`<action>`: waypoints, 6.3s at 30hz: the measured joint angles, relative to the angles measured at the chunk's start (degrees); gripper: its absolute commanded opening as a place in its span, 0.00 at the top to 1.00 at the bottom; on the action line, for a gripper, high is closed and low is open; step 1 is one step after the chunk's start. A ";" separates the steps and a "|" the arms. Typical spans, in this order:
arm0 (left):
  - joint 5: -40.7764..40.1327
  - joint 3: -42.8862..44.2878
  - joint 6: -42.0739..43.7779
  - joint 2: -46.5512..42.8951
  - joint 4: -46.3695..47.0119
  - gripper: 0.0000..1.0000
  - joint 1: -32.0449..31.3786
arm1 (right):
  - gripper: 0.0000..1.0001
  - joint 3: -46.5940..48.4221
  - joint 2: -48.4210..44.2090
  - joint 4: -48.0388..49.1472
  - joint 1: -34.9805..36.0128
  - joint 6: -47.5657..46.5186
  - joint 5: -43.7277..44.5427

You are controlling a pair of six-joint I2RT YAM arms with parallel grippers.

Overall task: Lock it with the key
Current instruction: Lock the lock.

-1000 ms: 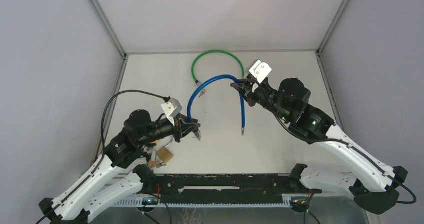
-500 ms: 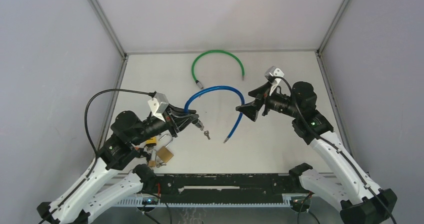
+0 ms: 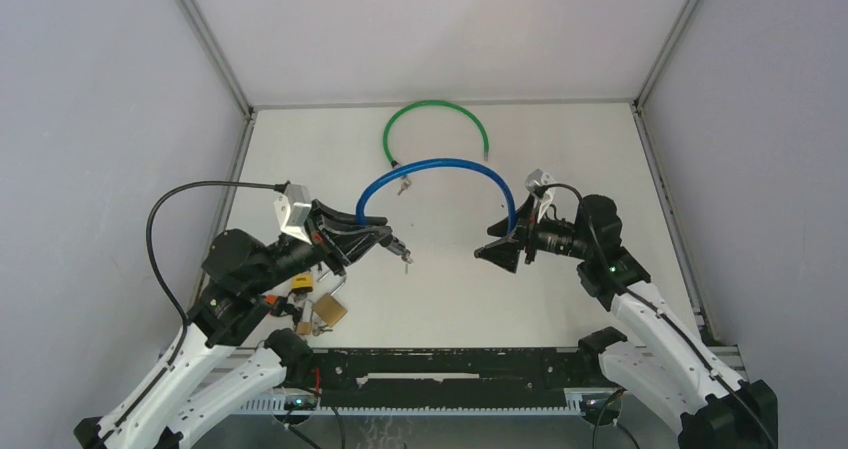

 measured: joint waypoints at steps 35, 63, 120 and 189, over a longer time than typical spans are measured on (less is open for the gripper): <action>16.41 0.00 -6.75 -0.20 11.98 1.00 1.79 | 1.00 21.97 10.43 36.68 39.54 4.13 28.57; 8.33 5.03 -16.17 1.33 12.31 1.00 1.79 | 1.00 21.94 12.50 39.39 42.58 0.57 37.38; 0.81 9.42 -19.39 -1.95 10.40 1.00 7.26 | 0.46 26.60 24.98 45.13 44.09 5.66 31.39; 4.28 -2.32 -21.31 -9.29 14.82 1.00 8.83 | 0.87 36.52 27.19 14.67 40.81 -5.33 15.87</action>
